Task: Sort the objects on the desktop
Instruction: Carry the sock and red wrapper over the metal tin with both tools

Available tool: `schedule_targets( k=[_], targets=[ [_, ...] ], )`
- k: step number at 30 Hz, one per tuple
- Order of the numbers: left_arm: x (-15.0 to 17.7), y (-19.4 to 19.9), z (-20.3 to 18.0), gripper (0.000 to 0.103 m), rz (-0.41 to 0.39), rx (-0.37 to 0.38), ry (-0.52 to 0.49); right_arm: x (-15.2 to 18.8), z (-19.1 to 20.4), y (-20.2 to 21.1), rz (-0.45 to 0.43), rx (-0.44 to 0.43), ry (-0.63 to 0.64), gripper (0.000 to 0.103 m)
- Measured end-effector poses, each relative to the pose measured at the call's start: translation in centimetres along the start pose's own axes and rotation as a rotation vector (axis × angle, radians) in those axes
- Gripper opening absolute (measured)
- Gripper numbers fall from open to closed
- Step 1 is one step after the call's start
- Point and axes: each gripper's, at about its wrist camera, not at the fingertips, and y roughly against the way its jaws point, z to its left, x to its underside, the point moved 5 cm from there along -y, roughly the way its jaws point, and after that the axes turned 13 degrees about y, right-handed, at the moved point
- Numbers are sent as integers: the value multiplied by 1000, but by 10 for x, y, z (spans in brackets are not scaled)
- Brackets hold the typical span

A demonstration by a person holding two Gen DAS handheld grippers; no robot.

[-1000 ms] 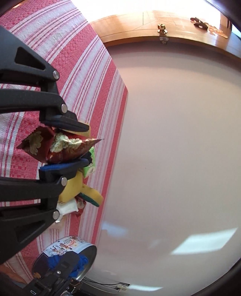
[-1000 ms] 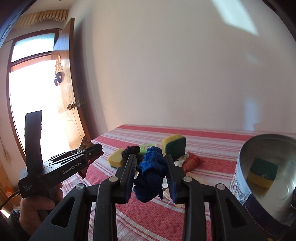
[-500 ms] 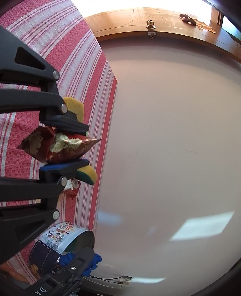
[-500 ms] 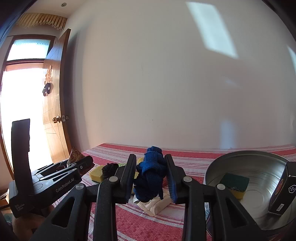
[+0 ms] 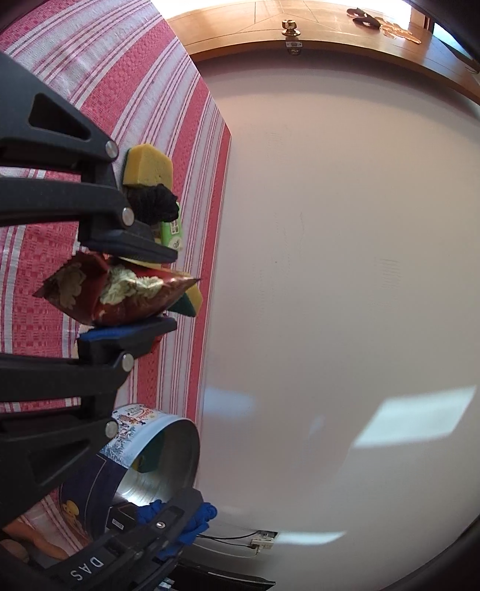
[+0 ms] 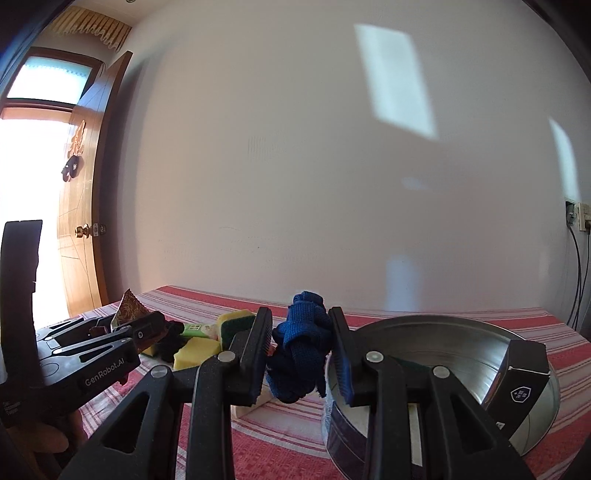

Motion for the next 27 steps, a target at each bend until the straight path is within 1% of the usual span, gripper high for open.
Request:
schedule_targets(
  k=[5, 14, 19, 23, 27],
  targets=[
    [7, 2, -20, 30, 6, 21, -24, 1, -14, 6, -9, 42, 4, 34],
    [17, -7, -51, 30, 25, 76, -60, 5, -44, 15, -13, 117, -19, 34],
    [23, -8, -74, 30, 35, 117, -80, 9, -61, 17, -10, 163, -22, 34],
    [25, -5, -88, 30, 25, 160, -84, 16, -81, 23, 1, 213, -13, 34],
    [25, -7, -105, 30, 40, 205, -88, 21, -102, 26, 19, 264, -21, 34]
  ],
)
